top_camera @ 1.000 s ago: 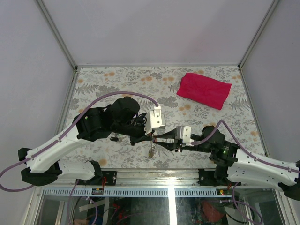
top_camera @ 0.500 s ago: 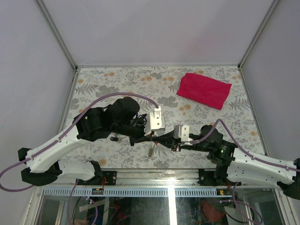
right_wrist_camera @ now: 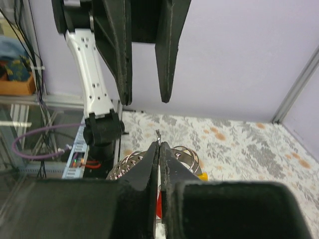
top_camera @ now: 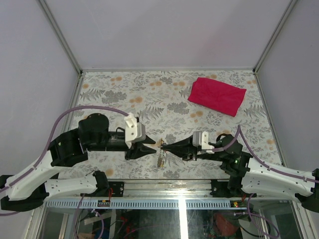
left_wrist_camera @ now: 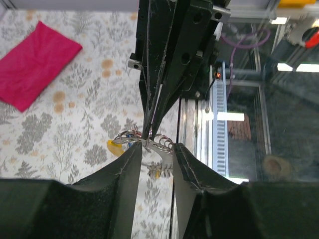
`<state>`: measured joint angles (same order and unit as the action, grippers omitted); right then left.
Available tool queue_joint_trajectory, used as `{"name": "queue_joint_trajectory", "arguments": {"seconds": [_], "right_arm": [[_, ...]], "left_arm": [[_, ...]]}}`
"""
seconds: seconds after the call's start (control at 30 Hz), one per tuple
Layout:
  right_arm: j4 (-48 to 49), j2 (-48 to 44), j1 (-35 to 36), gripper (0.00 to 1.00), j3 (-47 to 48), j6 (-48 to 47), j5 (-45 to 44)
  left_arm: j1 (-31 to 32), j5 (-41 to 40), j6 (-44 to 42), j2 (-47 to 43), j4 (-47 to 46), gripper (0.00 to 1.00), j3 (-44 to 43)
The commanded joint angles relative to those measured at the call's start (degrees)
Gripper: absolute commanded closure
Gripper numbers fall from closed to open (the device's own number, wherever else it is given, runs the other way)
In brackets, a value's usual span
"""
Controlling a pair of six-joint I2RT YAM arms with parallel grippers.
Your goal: Put the keys on the keyring
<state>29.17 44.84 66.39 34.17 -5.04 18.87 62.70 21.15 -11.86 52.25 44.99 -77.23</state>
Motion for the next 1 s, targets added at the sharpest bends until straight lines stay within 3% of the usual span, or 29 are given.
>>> {"name": "queue_joint_trajectory", "arguments": {"seconds": [0.0,0.13,0.43,0.73,0.97], "right_arm": [[17.8,-1.9,0.3,1.0,-1.7,5.3,1.8],[23.3,-1.6,0.3,1.0,-3.4,7.4,2.7],[27.8,-2.5,0.3,1.0,-5.1,4.9,4.0],[17.2,-5.2,0.4,0.98,-1.3,-11.4,9.3],[6.8,-7.8,0.3,0.97,-0.1,-25.6,12.5]], "left_arm": [[0.4,1.6,7.5,-4.1,-17.3,0.67,6.5],[0.4,1.6,9.6,-6.4,-21.9,0.67,9.7],[0.4,3.4,9.3,-6.4,-22.3,0.68,9.6],[0.3,3.2,12.2,-7.2,-24.6,0.68,11.3],[0.4,-3.0,18.2,-8.5,-25.6,0.68,14.9]]}}
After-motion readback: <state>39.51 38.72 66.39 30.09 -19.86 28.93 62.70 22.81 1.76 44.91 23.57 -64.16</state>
